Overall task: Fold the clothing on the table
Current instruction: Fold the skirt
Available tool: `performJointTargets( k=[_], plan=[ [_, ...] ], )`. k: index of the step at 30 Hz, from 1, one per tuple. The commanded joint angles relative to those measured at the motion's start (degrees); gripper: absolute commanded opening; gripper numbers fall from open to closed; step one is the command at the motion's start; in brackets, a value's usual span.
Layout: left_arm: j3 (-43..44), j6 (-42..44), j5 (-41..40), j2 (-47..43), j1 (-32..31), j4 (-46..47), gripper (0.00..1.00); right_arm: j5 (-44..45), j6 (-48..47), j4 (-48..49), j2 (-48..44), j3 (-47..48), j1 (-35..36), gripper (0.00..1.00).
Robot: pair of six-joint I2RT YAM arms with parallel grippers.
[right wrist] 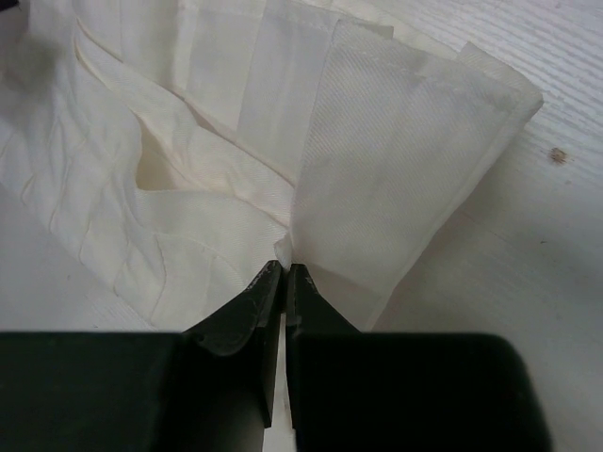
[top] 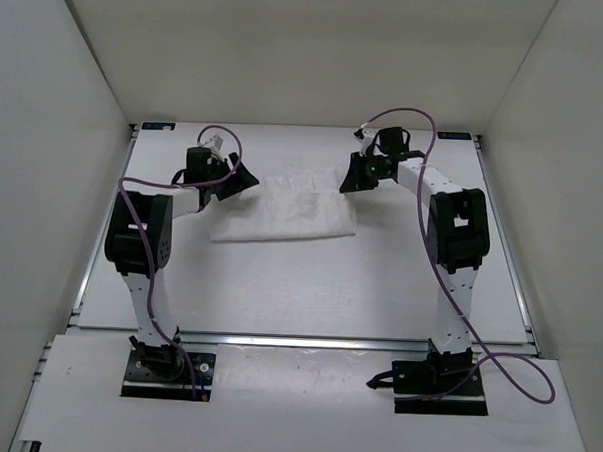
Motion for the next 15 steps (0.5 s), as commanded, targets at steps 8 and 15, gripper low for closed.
performJointTargets(
  k=[8,15],
  plan=[
    [11.5,1.3,0.5,6.6,-0.6,-2.1,0.75,-0.4,-0.2,0.1,-3.3,-0.5,-1.3,0.06],
    [9.6,0.2,1.1,7.7,-0.5,-1.8,0.74,-0.8,-0.4,-0.2,-2.0,0.8,-1.6,0.04]
  ],
)
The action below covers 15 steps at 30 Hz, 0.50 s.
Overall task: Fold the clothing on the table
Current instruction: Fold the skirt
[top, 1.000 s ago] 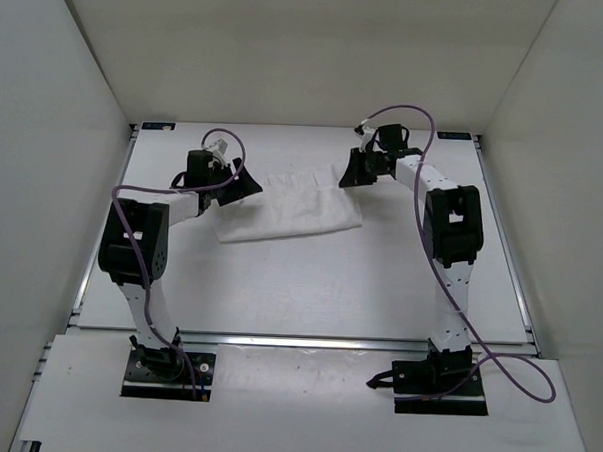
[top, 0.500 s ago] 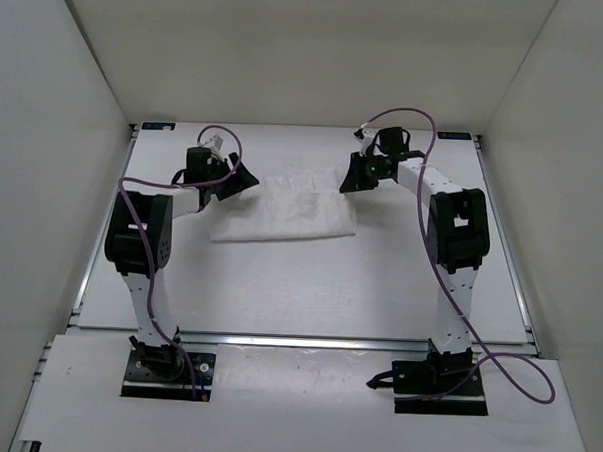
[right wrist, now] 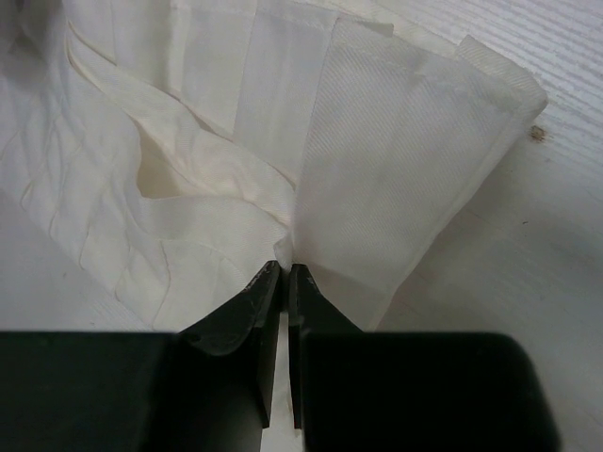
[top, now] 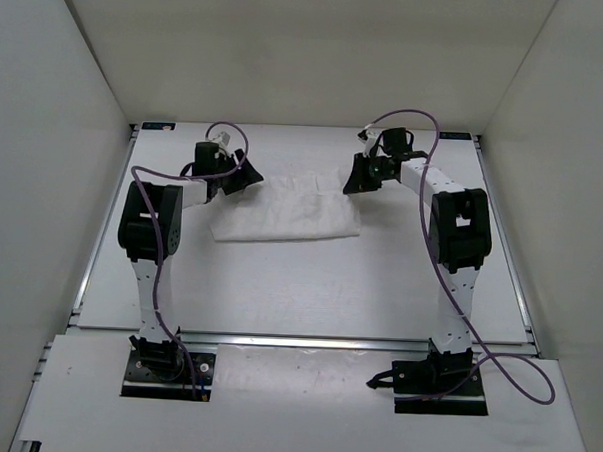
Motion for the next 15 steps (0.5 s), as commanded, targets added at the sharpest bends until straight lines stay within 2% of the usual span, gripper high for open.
performJointTargets(
  k=[1,6,8,11,13,15],
  plan=[
    [-0.4,-0.2,1.4,-1.1,0.1,-0.2,0.73,-0.7,-0.5,0.2,-2.0,1.3,-0.8,0.05],
    [1.4,-1.0,2.8,0.0,0.1,-2.9,0.67,-0.9,-0.1,0.2,-1.8,1.9,-0.9,0.05],
    [1.2,-2.0,3.8,0.9,-0.1,-2.5,0.61,-1.0,-0.1,0.2,-1.4,2.2,-1.2,0.05],
    [-0.3,-2.5,4.4,0.0,-0.2,-0.8,0.41,-0.7,0.1,0.3,-1.2,2.5,-0.8,0.04],
    [-1.1,-2.5,4.3,-0.9,-0.5,-0.4,0.16,-0.7,0.2,-0.1,-1.7,2.5,-0.9,0.04],
    [-1.9,-2.2,5.0,-1.2,-0.3,0.5,0.05,-0.3,0.1,-0.1,-1.6,2.7,-0.9,0.05]
  ],
)
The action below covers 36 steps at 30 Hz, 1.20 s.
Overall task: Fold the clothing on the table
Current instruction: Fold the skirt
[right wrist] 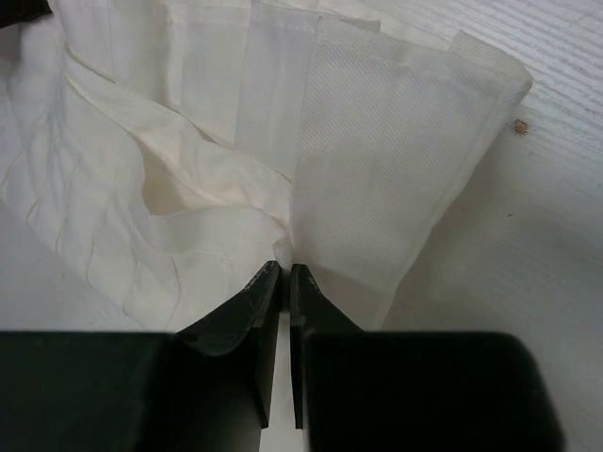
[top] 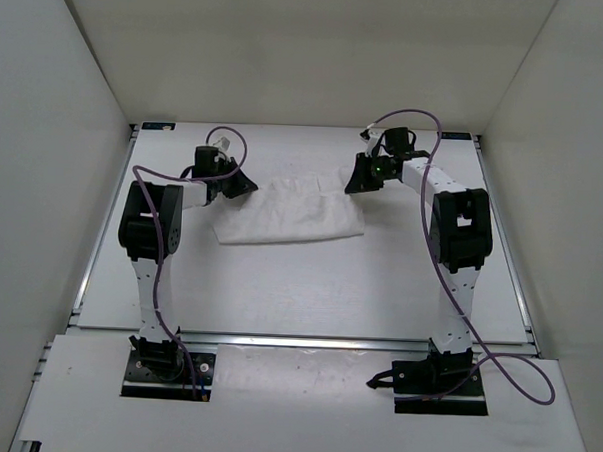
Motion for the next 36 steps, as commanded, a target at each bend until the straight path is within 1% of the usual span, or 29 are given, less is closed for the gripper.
performJointTargets(
  k=[1,3,4,5,6,8,9,10,11,12,14,17,19,24,29,32,33,34,35,36],
  plan=[
    [-2.1,0.0,2.3,-2.2,-0.3,2.0,0.00,0.2,0.4,-0.2,-1.8,2.4,0.2,0.06],
    [-2.8,-0.3,2.4,-3.4,-0.1,3.5,0.00,-0.1,0.6,-0.1,-1.8,2.3,-0.2,0.10],
    [-3.4,-0.3,2.8,-4.4,0.2,4.0,0.00,0.0,0.7,-0.2,-1.9,2.3,-0.5,0.18],
    [-4.2,-0.2,3.1,-4.9,0.5,4.5,0.00,0.0,0.9,-0.2,-2.1,2.2,-0.9,0.24],
    [-4.3,0.0,3.1,-5.6,0.3,4.3,0.00,-0.1,1.4,-0.1,-2.1,1.9,-1.3,0.33],
    [-4.6,0.8,3.9,-7.1,0.4,4.0,0.00,-0.5,1.6,0.6,-2.6,0.9,-1.9,0.57],
    [-4.7,1.1,4.1,-7.7,0.5,3.6,0.00,-0.3,1.9,1.2,-3.3,0.5,-2.3,0.60],
    [-5.1,1.4,4.3,-8.6,0.4,3.5,0.00,-0.5,2.5,2.1,-4.0,-0.7,-2.8,0.69],
    [-5.4,1.4,4.7,-9.3,0.4,3.4,0.00,-0.4,2.5,2.3,-4.5,-1.2,-2.9,0.74],
    [-5.7,1.6,5.0,-9.6,0.3,3.6,0.00,-0.8,2.6,3.7,-5.6,-2.7,-3.2,0.75],
    [-5.6,1.8,5.0,-9.8,0.5,3.0,0.00,-1.5,3.1,5.0,-6.2,-5.4,-3.5,0.73],
    [-6.0,1.5,5.7,-9.8,0.3,3.0,0.00,-3.2,3.1,7.3,-7.7,-7.4,-3.2,0.72],
    [-5.8,1.4,6.2,-9.7,0.3,3.3,0.00,-4.0,3.3,8.0,-7.5,-8.1,-2.6,0.69],
    [-6.2,1.7,6.7,-9.4,0.5,2.9,0.00,-3.7,2.9,9.0,-6.6,-6.7,0.0,0.69],
    [-6.4,1.6,6.7,-9.6,0.9,3.0,0.00,-2.0,1.8,3.1,-0.8,0.7,1.5,0.66],
    [-6.6,1.7,6.9,-9.8,0.9,2.9,0.00,-1.0,0.9,-0.4,1.1,3.5,1.5,0.61],
    [-6.4,1.7,6.6,-9.5,0.9,2.9,0.00,-0.5,0.9,-0.2,1.4,3.4,1.5,0.56],
    [-6.4,1.7,7.1,-10.0,0.9,2.8,0.00,-0.4,0.9,0.3,1.8,3.4,1.5,0.53],
    [-6.8,1.5,7.1,-9.6,0.9,2.8,0.00,-0.5,1.5,0.2,1.7,3.5,1.1,0.47],
    [-6.4,1.5,7.2,-9.6,0.9,3.0,0.00,-0.5,2.2,0.5,1.8,3.1,1.0,0.45]
  ],
)
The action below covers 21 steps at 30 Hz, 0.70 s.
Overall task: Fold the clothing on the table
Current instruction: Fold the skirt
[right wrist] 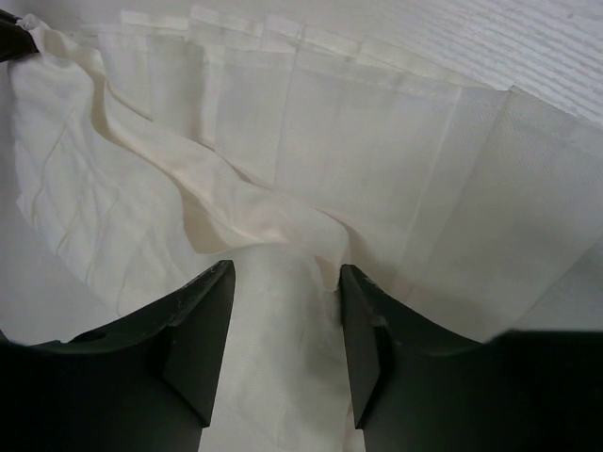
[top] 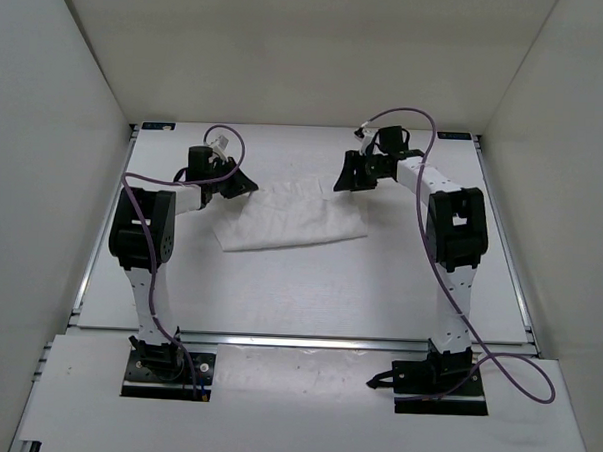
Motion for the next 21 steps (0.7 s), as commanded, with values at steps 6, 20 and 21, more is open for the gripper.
performJointTargets(
  k=[6,20,21],
  plan=[
    [-0.4,1.2,2.3,-3.1,0.8,-0.3,0.00,1.8,-1.2,-3.0,-0.2,-0.2,-1.2,0.49],
    [0.3,2.0,2.8,-3.3,0.2,-1.0,0.00,0.8,0.1,-1.3,-0.8,-2.3,-0.3,0.01],
    [0.5,2.4,3.0,-3.4,-0.1,-1.6,0.00,0.9,-0.1,-1.0,-1.1,-2.1,-0.5,0.00]
  ],
)
